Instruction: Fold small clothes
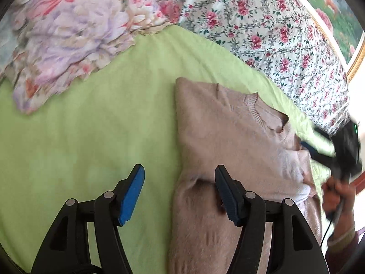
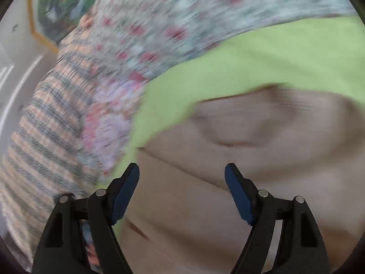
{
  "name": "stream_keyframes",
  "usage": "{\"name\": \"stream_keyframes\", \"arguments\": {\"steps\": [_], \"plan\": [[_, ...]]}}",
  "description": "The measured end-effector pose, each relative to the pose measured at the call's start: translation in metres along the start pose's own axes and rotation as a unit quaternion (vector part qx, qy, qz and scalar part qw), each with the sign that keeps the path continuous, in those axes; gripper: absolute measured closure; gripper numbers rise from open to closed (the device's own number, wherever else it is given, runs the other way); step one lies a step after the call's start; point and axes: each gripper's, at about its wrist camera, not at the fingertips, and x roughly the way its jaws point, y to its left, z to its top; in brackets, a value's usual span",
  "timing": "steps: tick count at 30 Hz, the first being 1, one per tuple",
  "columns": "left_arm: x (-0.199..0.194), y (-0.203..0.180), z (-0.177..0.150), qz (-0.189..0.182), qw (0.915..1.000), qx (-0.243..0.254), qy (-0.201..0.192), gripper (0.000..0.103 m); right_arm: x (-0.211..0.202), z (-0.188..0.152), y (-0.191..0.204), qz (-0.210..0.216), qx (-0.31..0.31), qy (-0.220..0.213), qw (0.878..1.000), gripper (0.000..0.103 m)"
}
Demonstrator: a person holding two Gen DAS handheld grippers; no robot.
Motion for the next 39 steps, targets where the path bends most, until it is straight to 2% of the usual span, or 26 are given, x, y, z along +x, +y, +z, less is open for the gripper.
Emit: {"name": "stream_keyframes", "arguments": {"steps": [2, 4, 6, 8, 9, 11, 12, 15, 16, 18, 20, 21, 24, 27, 29, 31, 32, 37, 39], "plan": [[0.007, -0.005, 0.011, -0.010, 0.9999, 0.007, 0.010, 0.037, -0.038, -0.018, -0.034, -0.067, 0.019, -0.022, 0.997, 0.025], [0.017, -0.009, 0.016, 0.004, 0.9996, 0.020, 0.022, 0.037, -0.059, -0.032, -0.058, -0.105, 0.037, -0.029, 0.993, 0.025], [0.033, -0.016, 0.015, 0.047, 0.9971, 0.045, 0.039, 0.037, -0.062, -0.043, -0.068, -0.117, 0.033, -0.017, 0.992, 0.025], [0.042, -0.017, 0.010, 0.058, 0.9955, 0.053, 0.052, 0.037, -0.048, -0.051, -0.067, -0.129, 0.009, 0.012, 0.992, 0.027], [0.044, -0.019, 0.008, 0.064, 0.9949, 0.057, 0.053, 0.037, -0.041, -0.052, -0.065, -0.132, -0.001, 0.024, 0.991, 0.033], [0.044, -0.024, 0.004, 0.078, 0.9933, 0.071, 0.048, 0.037, -0.024, -0.053, -0.057, -0.126, -0.019, 0.055, 0.990, 0.068], [0.044, -0.026, 0.003, 0.082, 0.9927, 0.074, 0.048, 0.038, -0.023, -0.052, -0.052, -0.123, -0.024, 0.054, 0.991, 0.096], [0.042, -0.029, 0.002, 0.090, 0.9917, 0.080, 0.045, 0.039, -0.043, -0.043, -0.035, -0.132, -0.051, 0.004, 0.990, 0.096], [0.042, -0.030, 0.001, 0.094, 0.9911, 0.083, 0.045, 0.039, -0.046, -0.041, -0.037, -0.138, -0.050, 0.000, 0.989, 0.096], [0.045, -0.032, -0.004, 0.105, 0.9892, 0.091, 0.047, 0.039, -0.037, -0.045, -0.045, -0.175, -0.059, 0.020, 0.983, 0.096], [0.048, -0.036, -0.008, 0.119, 0.9863, 0.105, 0.044, 0.037, -0.021, -0.052, -0.058, -0.211, -0.056, 0.049, 0.974, 0.093], [0.048, -0.037, -0.009, 0.123, 0.9855, 0.109, 0.042, 0.037, -0.019, -0.054, -0.063, -0.211, -0.050, 0.057, 0.975, 0.092], [0.038, -0.038, -0.010, 0.120, 0.9863, 0.104, 0.043, 0.038, -0.042, -0.055, -0.057, -0.184, -0.026, 0.024, 0.982, 0.085], [0.016, -0.040, -0.020, 0.107, 0.9882, 0.100, 0.044, 0.039, -0.081, -0.062, -0.037, -0.167, -0.044, -0.012, 0.985, 0.082], [-0.004, -0.042, -0.037, 0.099, 0.9890, 0.102, 0.041, 0.039, -0.111, -0.075, -0.020, -0.149, -0.055, -0.048, 0.986, 0.067], [-0.023, -0.045, -0.057, 0.084, 0.9904, 0.102, 0.042, 0.039, -0.131, -0.091, -0.008, -0.119, -0.058, -0.074, 0.988, 0.027], [-0.034, -0.047, -0.071, 0.075, 0.9909, 0.103, 0.044, 0.039, -0.144, -0.104, -0.004, -0.093, -0.056, -0.083, 0.991, 0.021], [-0.073, -0.053, -0.135, 0.057, 0.9900, 0.113, 0.062, 0.039, -0.159, -0.149, 0.001, -0.040, -0.029, -0.021, 0.999, 0.019], [-0.089, -0.050, -0.161, 0.048, 0.9908, 0.103, 0.073, 0.039, -0.169, -0.170, 0.004, -0.035, -0.027, -0.008, 0.999, 0.019]]}}
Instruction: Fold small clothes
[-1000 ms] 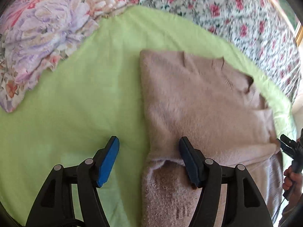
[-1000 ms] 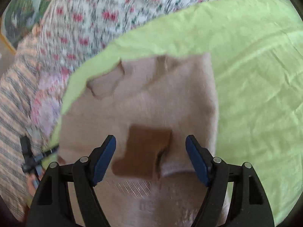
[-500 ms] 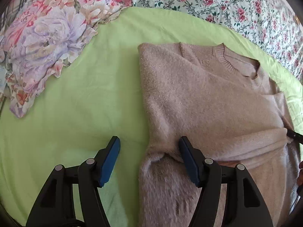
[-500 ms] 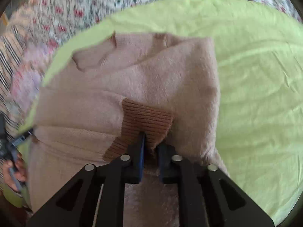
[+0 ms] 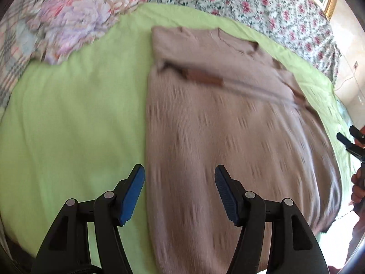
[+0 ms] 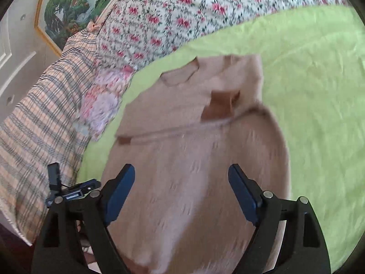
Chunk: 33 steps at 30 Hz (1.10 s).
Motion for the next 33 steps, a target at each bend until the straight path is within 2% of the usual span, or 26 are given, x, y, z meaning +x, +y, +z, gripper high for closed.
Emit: {"name": "stream_keyframes", "arguments": {"steps": [2, 5, 6, 7, 10, 16, 17, 18, 19, 21, 22, 26, 28, 29, 30, 33], "plan": [[-0.008, 0.002, -0.021, -0.005, 0.9999, -0.008, 0.007, 0.038, -0.014, -0.020, 0.004, -0.012, -0.008, 0.001, 1.000, 0.018], [-0.016, 0.008, -0.053, -0.024, 0.9992, -0.024, 0.020, 0.038, -0.041, -0.046, 0.011, -0.049, -0.038, -0.052, 0.997, 0.012], [-0.018, 0.009, -0.062, -0.030, 0.9989, -0.026, 0.024, 0.038, -0.046, -0.052, 0.014, -0.055, -0.048, -0.067, 0.995, 0.003], [-0.019, 0.008, -0.071, -0.034, 0.9988, -0.024, 0.026, 0.038, -0.051, -0.062, 0.016, -0.058, -0.056, -0.072, 0.994, 0.000], [-0.025, 0.006, -0.089, -0.051, 0.9982, -0.017, 0.027, 0.037, -0.052, -0.074, 0.013, -0.053, -0.057, -0.046, 0.996, 0.000], [-0.025, 0.008, -0.114, -0.143, 0.9888, -0.027, 0.031, 0.037, -0.071, -0.097, -0.015, -0.037, -0.034, -0.024, 0.998, 0.001], [-0.025, 0.010, -0.116, -0.157, 0.9866, -0.032, 0.029, 0.037, -0.074, -0.101, -0.023, -0.029, -0.023, -0.017, 0.999, 0.003], [-0.026, 0.012, -0.117, -0.166, 0.9852, -0.035, 0.026, 0.038, -0.075, -0.105, -0.031, -0.023, -0.010, -0.008, 1.000, 0.009], [-0.026, 0.013, -0.116, -0.179, 0.9829, -0.037, 0.024, 0.038, -0.076, -0.110, -0.039, -0.020, 0.000, 0.004, 1.000, 0.021], [-0.026, 0.017, -0.118, -0.195, 0.9797, -0.042, 0.024, 0.044, -0.071, -0.119, -0.052, -0.016, 0.017, 0.037, 0.999, 0.033], [-0.025, 0.018, -0.118, -0.197, 0.9791, -0.041, 0.026, 0.045, -0.071, -0.123, -0.054, -0.017, 0.016, 0.040, 0.999, 0.040], [-0.026, 0.016, -0.123, -0.204, 0.9782, -0.019, 0.035, 0.049, -0.069, -0.125, -0.052, 0.001, 0.015, 0.048, 0.999, 0.042], [-0.026, 0.009, -0.124, -0.196, 0.9799, -0.002, 0.039, 0.057, -0.065, -0.127, -0.046, 0.010, 0.000, 0.066, 0.998, 0.049], [-0.026, 0.005, -0.124, -0.192, 0.9804, 0.009, 0.041, 0.067, -0.064, -0.129, -0.043, 0.008, -0.009, 0.075, 0.997, 0.049], [-0.026, 0.002, -0.125, -0.188, 0.9810, 0.019, 0.044, 0.072, -0.063, -0.130, -0.042, 0.008, -0.011, 0.081, 0.997, 0.050], [-0.018, -0.002, -0.125, -0.190, 0.9798, 0.027, 0.055, 0.072, -0.064, -0.134, -0.047, 0.019, -0.003, 0.087, 0.996, 0.054]]}}
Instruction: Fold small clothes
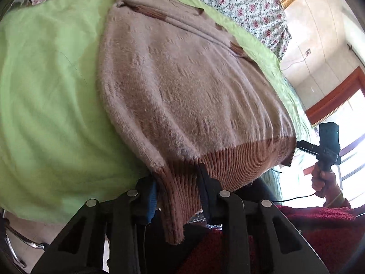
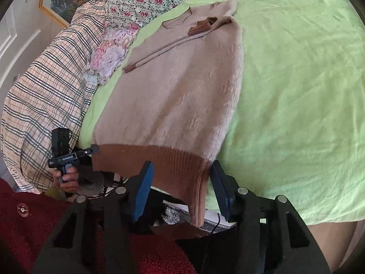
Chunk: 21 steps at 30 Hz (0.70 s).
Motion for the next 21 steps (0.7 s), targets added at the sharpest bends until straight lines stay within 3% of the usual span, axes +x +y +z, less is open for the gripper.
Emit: {"name": "stream_keyframes", "arguments": {"steps": [4, 5, 6, 7, 10, 15, 18, 21], "plan": [[0.003, 0.003, 0.002, -0.007, 1.0000, 0.003, 0.002, 0.073, 0.010, 0.002, -0.001, 0.005, 0.000, 0.006, 1.000, 0.066], [0.003, 0.001, 0.003, -0.004, 1.0000, 0.009, 0.000, 0.079, 0.014, 0.002, 0.000, 0.002, -0.005, 0.013, 1.000, 0.070], [0.002, 0.001, 0.003, 0.000, 0.9999, 0.015, -0.001, 0.089, 0.016, 0.001, 0.000, -0.004, -0.009, 0.021, 1.000, 0.087], [0.001, 0.000, 0.003, 0.006, 0.9998, 0.021, -0.002, 0.091, 0.018, -0.001, 0.000, -0.006, -0.010, 0.027, 1.000, 0.094], [-0.007, 0.001, 0.001, 0.008, 0.9996, 0.023, -0.012, 0.094, 0.005, -0.003, -0.005, 0.026, 0.003, -0.002, 1.000, 0.094], [0.002, 0.010, -0.001, -0.002, 0.9999, 0.010, 0.008, 0.095, 0.022, -0.009, -0.008, 0.021, 0.002, 0.041, 0.999, 0.090], [-0.001, 0.004, -0.001, 0.006, 0.9996, 0.026, -0.004, 0.095, 0.031, -0.008, -0.005, 0.023, 0.003, 0.038, 0.999, 0.090], [-0.010, 0.000, -0.002, 0.015, 0.9993, 0.025, -0.022, 0.096, 0.023, -0.008, -0.006, 0.051, 0.010, 0.022, 0.998, 0.094]]}}
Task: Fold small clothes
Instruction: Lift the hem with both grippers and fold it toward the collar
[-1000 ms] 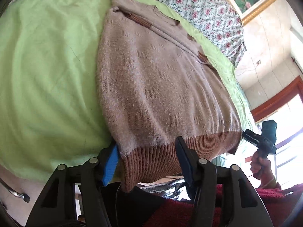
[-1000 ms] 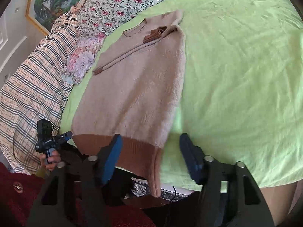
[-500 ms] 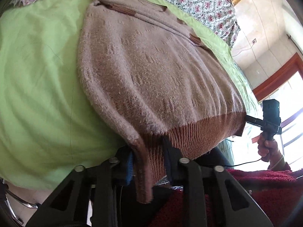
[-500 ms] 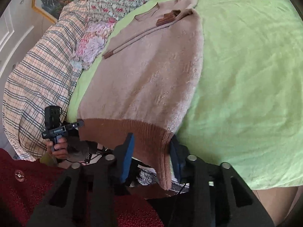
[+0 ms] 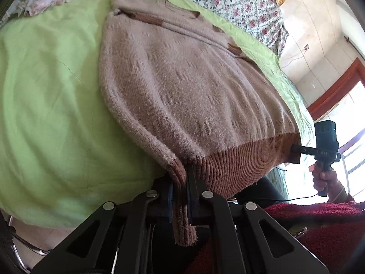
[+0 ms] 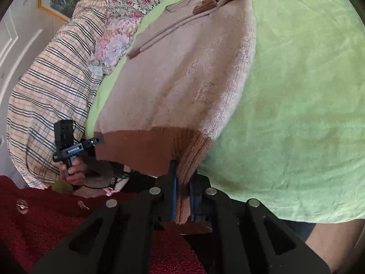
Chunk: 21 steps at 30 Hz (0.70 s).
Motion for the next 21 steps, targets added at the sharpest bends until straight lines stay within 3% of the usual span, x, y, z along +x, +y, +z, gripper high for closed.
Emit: {"name": "stream_keyframes", "arguments": {"steps": [6, 12, 17, 21], "plan": [[-0.042, -0.011, 0.002, -0.032, 0.9968, -0.025, -0.068, 0.097, -0.037, 0.003, -0.001, 0.073, 0.011, -0.064, 0.995, 0.095], [-0.068, -0.019, 0.032, -0.052, 0.9898, -0.037, -0.128, 0.097, -0.053, 0.031, 0.010, 0.125, 0.013, -0.119, 0.985, 0.095], [-0.080, -0.019, 0.089, -0.073, 0.9789, -0.030, -0.188, 0.097, -0.063, 0.083, 0.024, 0.138, -0.002, -0.171, 0.975, 0.095], [-0.070, -0.010, 0.147, -0.068, 0.9701, -0.035, -0.230, 0.097, -0.064, 0.136, 0.022, 0.128, -0.005, -0.197, 0.972, 0.095]]}}
